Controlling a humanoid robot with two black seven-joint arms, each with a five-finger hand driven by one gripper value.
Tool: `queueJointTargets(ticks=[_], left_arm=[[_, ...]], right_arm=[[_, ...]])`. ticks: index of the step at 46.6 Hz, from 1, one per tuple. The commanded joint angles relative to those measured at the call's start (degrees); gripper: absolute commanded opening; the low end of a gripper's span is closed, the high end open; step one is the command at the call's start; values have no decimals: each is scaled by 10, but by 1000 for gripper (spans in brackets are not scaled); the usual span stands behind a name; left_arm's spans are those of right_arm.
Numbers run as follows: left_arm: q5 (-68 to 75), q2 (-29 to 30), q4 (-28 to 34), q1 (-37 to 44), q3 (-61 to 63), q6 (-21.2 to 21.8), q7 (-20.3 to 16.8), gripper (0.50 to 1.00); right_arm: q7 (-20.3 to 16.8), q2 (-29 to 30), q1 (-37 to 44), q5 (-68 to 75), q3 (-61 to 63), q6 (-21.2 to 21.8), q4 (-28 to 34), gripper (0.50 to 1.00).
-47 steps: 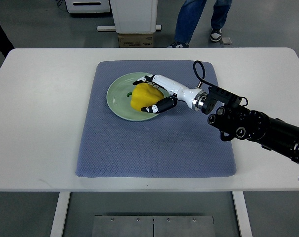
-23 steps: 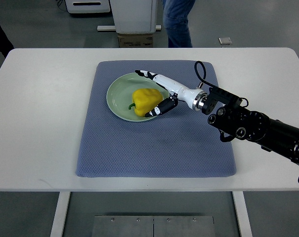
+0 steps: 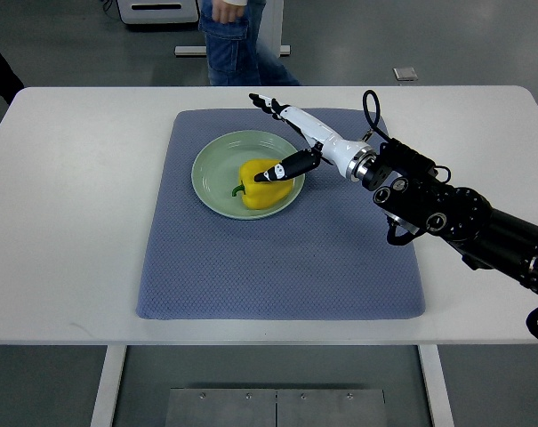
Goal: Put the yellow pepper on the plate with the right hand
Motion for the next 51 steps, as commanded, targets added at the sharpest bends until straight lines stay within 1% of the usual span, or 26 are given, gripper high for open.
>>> queueJointTargets(ticks=[1,8,16,27,37,40,47,51], left_arm=[[0,0,0,0,0,0,0,1000],[0,0,0,0,0,0,0,1000],[0,0,-1,0,0,0,0,1000],[0,0,0,0,0,0,0,1000],[0,0,0,0,0,0,0,1000],[0,0,-1,0,0,0,0,1000],[0,0,0,0,0,0,0,1000],[0,0,0,0,0,1,0,1000]], right_arm=[[-12,0,-2,29,21,1,-1,1000],[-31,-13,-15,71,67,0,-1,1000],[-65,-18,-40,77,159,0,-2,1000],[-83,-18,-66,81,249,-9,-10,1000],[-112,-19,-95,87,357,-10,-12,1000],[-114,-19,-104,87,387,-13,-17,1000],[-110,-18,-120,87,431,-46,-23,1000],[-110,-16,-122,87,451,-51,-29,1000]])
